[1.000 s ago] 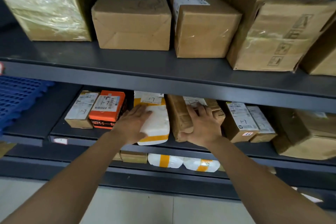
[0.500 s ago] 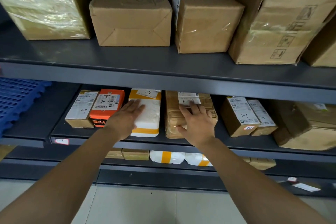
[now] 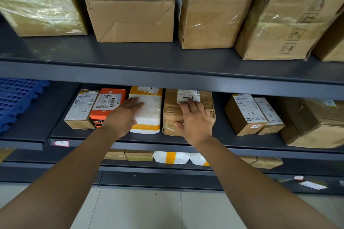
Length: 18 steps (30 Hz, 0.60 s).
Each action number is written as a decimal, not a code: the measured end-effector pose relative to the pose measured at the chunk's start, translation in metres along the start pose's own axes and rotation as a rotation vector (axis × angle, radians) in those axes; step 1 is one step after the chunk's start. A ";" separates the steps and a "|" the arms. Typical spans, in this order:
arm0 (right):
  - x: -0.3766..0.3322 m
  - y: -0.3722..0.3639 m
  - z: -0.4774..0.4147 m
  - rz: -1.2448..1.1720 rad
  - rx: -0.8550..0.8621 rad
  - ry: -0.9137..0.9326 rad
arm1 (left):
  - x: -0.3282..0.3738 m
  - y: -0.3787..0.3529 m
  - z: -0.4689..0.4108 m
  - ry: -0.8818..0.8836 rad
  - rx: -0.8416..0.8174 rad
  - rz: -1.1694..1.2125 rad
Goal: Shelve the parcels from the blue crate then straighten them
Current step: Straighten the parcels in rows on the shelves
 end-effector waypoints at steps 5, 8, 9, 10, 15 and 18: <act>-0.003 -0.001 -0.004 -0.005 0.021 0.029 | -0.006 0.000 -0.003 -0.015 -0.021 0.019; -0.003 -0.005 -0.006 -0.008 0.025 0.028 | -0.010 -0.002 -0.004 -0.034 -0.054 0.036; -0.003 -0.006 -0.006 -0.013 0.030 0.030 | -0.012 -0.001 -0.003 -0.035 -0.054 0.040; -0.003 -0.006 -0.006 -0.018 0.038 0.035 | -0.012 -0.001 -0.003 -0.034 -0.051 0.040; -0.003 -0.007 -0.006 -0.011 0.040 0.060 | -0.004 -0.001 -0.001 -0.035 -0.055 -0.051; -0.001 -0.005 -0.004 0.003 0.032 0.076 | 0.001 -0.001 0.001 -0.035 -0.085 -0.189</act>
Point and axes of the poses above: each hand's wrist, its own z-axis away from the middle knuckle, its own y-axis out of the back of the hand, x = y × z, the point moved 10 cm from there along -z, towards the middle knuckle, and after that the axes turned 15 degrees about -z, right-handed, at the moved point
